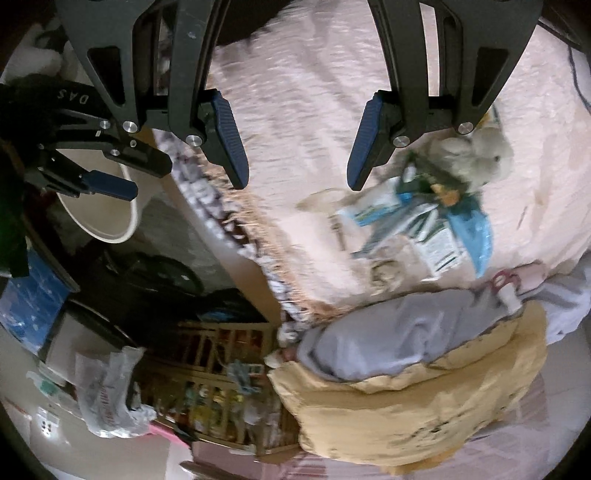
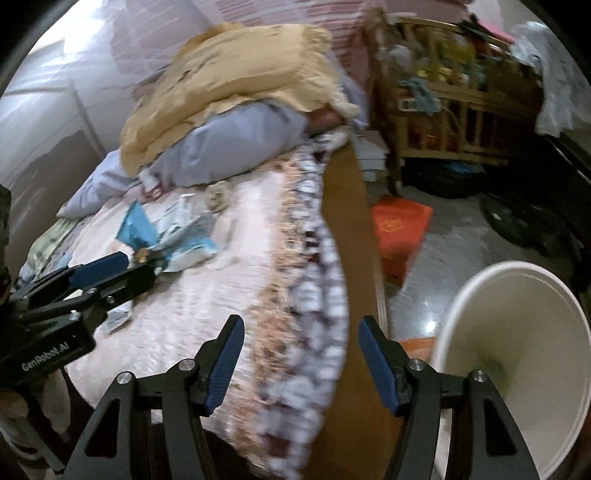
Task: Collect trash
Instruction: 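Move both tools back to the bed toward the white plush toy, then grasp the white plush toy with the left tool while the right tool grasps the orange-patterned wrapper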
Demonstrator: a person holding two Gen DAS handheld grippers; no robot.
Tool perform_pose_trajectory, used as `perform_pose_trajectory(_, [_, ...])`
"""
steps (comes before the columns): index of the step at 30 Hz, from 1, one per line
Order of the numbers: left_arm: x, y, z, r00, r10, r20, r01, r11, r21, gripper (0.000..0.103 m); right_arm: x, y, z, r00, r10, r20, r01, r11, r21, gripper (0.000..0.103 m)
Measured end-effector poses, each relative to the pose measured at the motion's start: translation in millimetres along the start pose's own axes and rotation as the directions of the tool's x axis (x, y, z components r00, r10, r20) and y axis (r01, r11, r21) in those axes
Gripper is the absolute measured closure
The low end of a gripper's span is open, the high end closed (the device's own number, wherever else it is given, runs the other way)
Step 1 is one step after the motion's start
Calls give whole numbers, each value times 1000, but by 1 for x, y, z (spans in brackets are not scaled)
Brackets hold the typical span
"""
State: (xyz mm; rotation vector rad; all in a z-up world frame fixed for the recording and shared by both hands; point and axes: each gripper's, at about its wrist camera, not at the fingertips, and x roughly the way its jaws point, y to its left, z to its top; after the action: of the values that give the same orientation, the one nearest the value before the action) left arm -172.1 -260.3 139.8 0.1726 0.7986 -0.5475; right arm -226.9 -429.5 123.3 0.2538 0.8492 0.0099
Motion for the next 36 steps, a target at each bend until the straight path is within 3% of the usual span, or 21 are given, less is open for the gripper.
perform_pose_trajectory(18, [-21, 135, -35, 988, 139, -64, -148, 974, -173, 49, 59, 82, 24, 986, 135, -98, -149, 977, -150, 38])
perform_pose_trajectory(26, [-12, 190, -43, 987, 128, -100, -152, 944, -292, 49, 97, 97, 55, 978, 164, -128, -185, 967, -175, 38])
perform_pose_trajectory(31, [1, 203, -41, 990, 91, -104, -120, 939, -323, 45, 129, 106, 84, 971, 198, -135, -218, 964, -153, 38])
perform_pose_trajectory(36, [23, 208, -33, 991, 72, -112, -105, 941, -323, 44, 170, 113, 104, 960, 223, -171, -242, 965, -99, 30])
